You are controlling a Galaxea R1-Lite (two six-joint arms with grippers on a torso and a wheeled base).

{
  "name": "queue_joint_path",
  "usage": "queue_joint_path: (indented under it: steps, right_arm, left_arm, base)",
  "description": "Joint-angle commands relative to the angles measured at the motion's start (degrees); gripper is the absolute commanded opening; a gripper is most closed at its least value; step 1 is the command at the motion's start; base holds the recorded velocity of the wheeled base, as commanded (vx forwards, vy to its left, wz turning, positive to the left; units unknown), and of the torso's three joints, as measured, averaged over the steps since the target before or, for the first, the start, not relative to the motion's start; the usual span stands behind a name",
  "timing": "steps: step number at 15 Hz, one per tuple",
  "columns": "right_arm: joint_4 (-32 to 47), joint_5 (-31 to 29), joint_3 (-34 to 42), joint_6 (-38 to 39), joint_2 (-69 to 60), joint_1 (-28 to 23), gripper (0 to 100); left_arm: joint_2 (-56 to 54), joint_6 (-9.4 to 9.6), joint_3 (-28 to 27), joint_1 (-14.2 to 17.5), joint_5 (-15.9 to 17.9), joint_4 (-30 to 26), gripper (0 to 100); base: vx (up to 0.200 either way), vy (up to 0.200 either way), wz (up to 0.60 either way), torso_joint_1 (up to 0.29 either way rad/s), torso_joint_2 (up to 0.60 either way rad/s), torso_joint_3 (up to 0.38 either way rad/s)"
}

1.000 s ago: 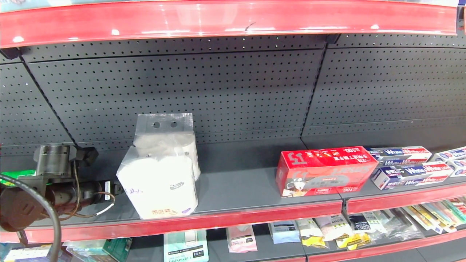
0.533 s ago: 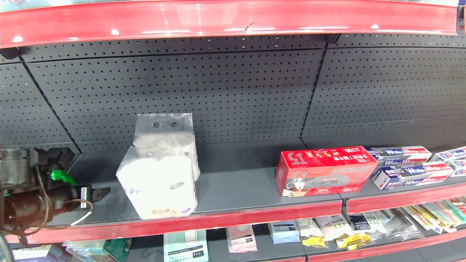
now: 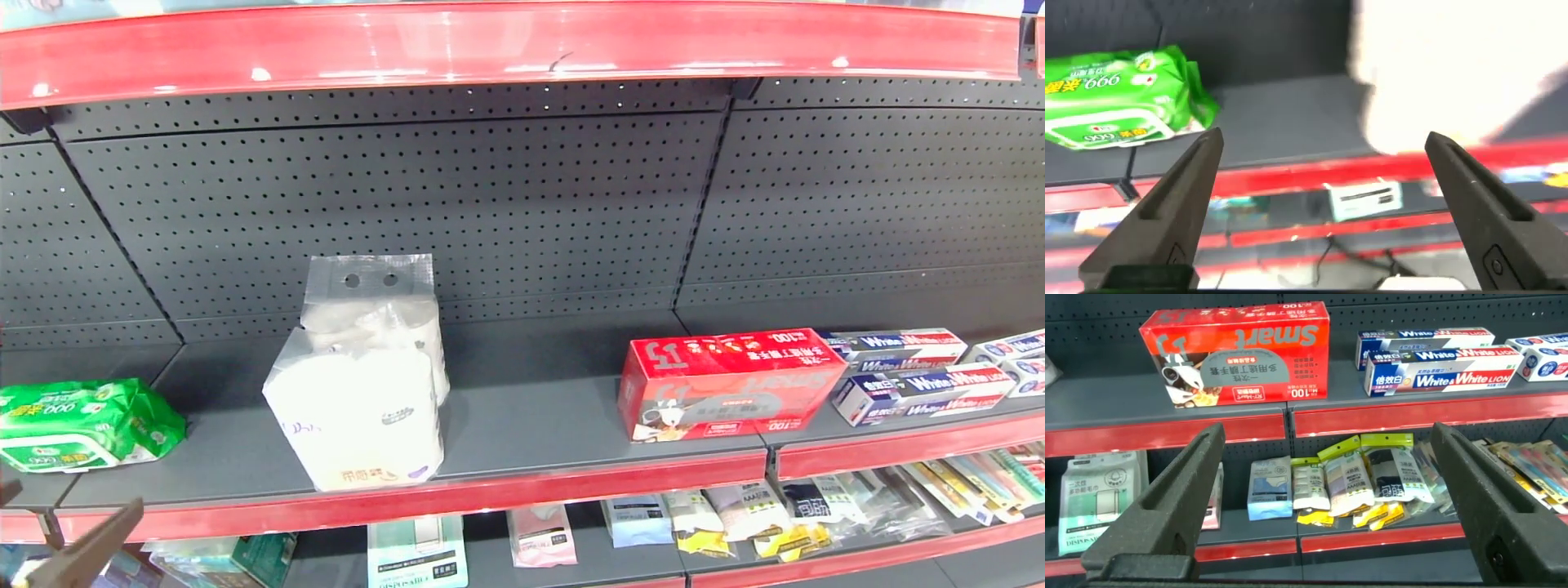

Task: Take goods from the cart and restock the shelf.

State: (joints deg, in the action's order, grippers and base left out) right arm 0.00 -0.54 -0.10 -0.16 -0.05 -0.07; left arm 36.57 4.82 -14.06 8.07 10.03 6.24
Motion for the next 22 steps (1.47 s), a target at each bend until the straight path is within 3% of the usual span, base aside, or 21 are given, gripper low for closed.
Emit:
queue_joint_path:
  steps: [1,2,3,4,5,6,7,8,9,11,12,16,22]
  right_arm:
    - [0.0,0.0,0.0,0.0,0.0,0.0,100]
    - [0.0,0.0,0.0,0.0,0.0,0.0,100]
    - [0.0,0.0,0.0,0.0,0.0,0.0,100]
    - [0.0,0.0,0.0,0.0,0.0,0.0,100]
    - [0.0,0.0,0.0,0.0,0.0,0.0,100]
    - [0.0,0.0,0.0,0.0,0.0,0.0,100]
    - [0.0,0.0,0.0,0.0,0.0,0.0,100]
    - [0.0,0.0,0.0,0.0,0.0,0.0,100]
    - [0.0,0.0,0.0,0.0,0.0,0.0,100]
    - [0.0,0.0,0.0,-0.4,0.0,0.0,100]
    - [0.0,-0.1,0.0,-0.4,0.0,0.0,100]
    - [0.0,0.0,0.0,-0.5,0.0,0.1,100]
    - [0.0,0.0,0.0,-0.2,0.0,0.1,100]
  left_arm:
    - [-31.8,1.42,5.8,-3.2,5.7,-17.3,100]
    - [-31.4,1.60,8.0,-3.2,2.8,-15.7,100]
    - [-31.4,0.55,9.1,-3.2,-0.4,-14.2,100]
    - [-31.3,-7.19,9.9,-3.2,-7.4,-12.0,100]
    - [-31.4,-9.47,10.1,-3.2,-10.0,-11.7,100]
    - [-31.4,-9.12,10.4,-3.2,-10.4,-11.3,100]
    - [-31.4,-6.66,14.1,-3.2,-11.1,-3.1,100]
    - [-31.4,-4.02,14.1,-3.2,-7.7,0.5,100]
    - [-31.4,-2.35,14.1,-3.2,-3.2,0.2,100]
    - [-31.4,-1.56,14.1,-3.2,-2.9,-4.0,100]
    - [-31.3,0.02,14.1,-3.2,-3.0,-3.8,100]
    - [-31.3,1.07,14.1,-3.1,-4.8,-3.7,100]
    - [-31.3,0.11,14.1,-3.1,-5.8,-3.7,100]
  base:
    - [0.000,0.000,0.00,0.000,0.00,0.000]
    - [0.000,0.000,0.00,0.000,0.00,0.000]
    - [0.000,0.000,0.00,0.000,0.00,0.000]
    - [0.000,0.000,0.00,0.000,0.00,0.000]
    - [0.000,0.000,0.00,0.000,0.00,0.000]
    - [0.000,0.000,0.00,0.000,0.00,0.000]
    - [0.000,0.000,0.00,0.000,0.00,0.000]
    - [0.000,0.000,0.00,0.000,0.00,0.000]
    - [0.000,0.000,0.00,0.000,0.00,0.000]
    - [0.000,0.000,0.00,0.000,0.00,0.000]
    - [0.000,0.000,0.00,0.000,0.00,0.000]
    - [0.000,0.000,0.30,0.001,0.00,0.000]
    - [0.000,0.000,0.10,0.000,0.00,0.000]
